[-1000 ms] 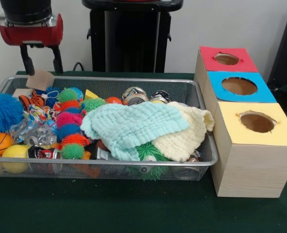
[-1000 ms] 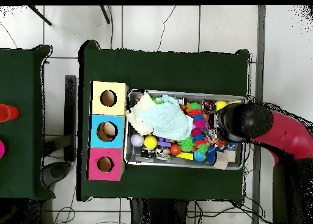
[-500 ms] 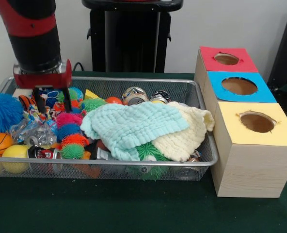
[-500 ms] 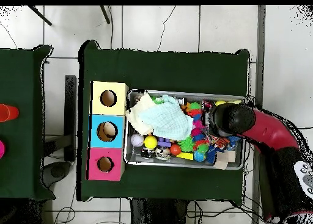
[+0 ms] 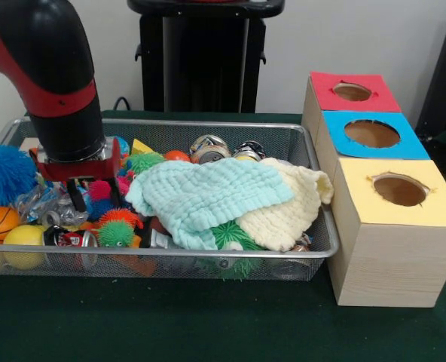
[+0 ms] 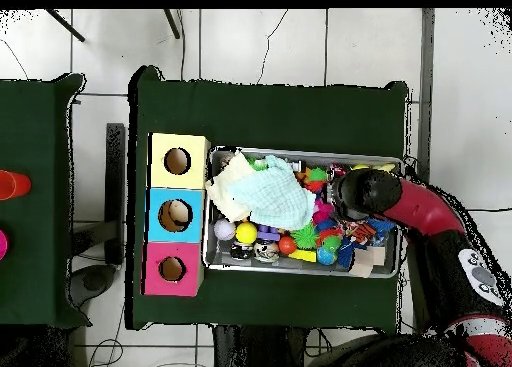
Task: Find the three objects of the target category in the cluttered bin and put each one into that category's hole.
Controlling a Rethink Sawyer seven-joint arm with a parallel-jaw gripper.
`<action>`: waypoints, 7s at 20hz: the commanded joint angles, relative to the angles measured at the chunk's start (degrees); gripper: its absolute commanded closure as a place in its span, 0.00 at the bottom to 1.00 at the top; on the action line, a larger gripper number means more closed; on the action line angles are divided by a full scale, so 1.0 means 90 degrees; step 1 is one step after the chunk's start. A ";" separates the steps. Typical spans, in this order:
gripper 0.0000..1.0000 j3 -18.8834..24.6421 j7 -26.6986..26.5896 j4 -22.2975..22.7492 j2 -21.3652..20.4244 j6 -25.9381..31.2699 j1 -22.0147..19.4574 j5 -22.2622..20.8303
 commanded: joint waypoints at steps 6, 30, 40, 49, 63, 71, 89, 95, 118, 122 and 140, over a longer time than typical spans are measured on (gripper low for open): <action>0.00 0.0428 0.0013 -0.0435 0.0308 0.0109 -0.0032 -0.0010; 0.00 0.0462 -0.0875 -0.0429 -0.0121 0.0595 -0.0219 -0.0374; 0.00 0.0456 -0.1112 0.0138 -0.0367 0.0064 -0.0388 -0.0736; 0.00 0.0575 -0.0907 0.0603 -0.0468 -0.0369 -0.0518 -0.1142; 0.00 0.0762 -0.0642 0.0533 -0.0022 -0.0689 -0.0670 -0.1458; 0.00 0.0885 -0.0584 0.0139 0.0540 -0.0869 -0.0645 -0.1527; 0.00 0.0928 -0.0290 0.0277 0.0416 -0.0981 -0.0711 -0.1314; 0.00 0.0869 -0.0151 0.0310 0.0342 -0.0934 -0.0649 -0.1276; 1.00 0.0940 -0.0196 0.0363 0.0412 -0.1260 -0.0760 -0.1380; 1.00 0.0915 -0.0115 0.0373 0.0405 -0.1096 -0.0740 -0.1295; 1.00 0.0937 -0.0163 0.0500 -0.0352 -0.0543 -0.0636 -0.1089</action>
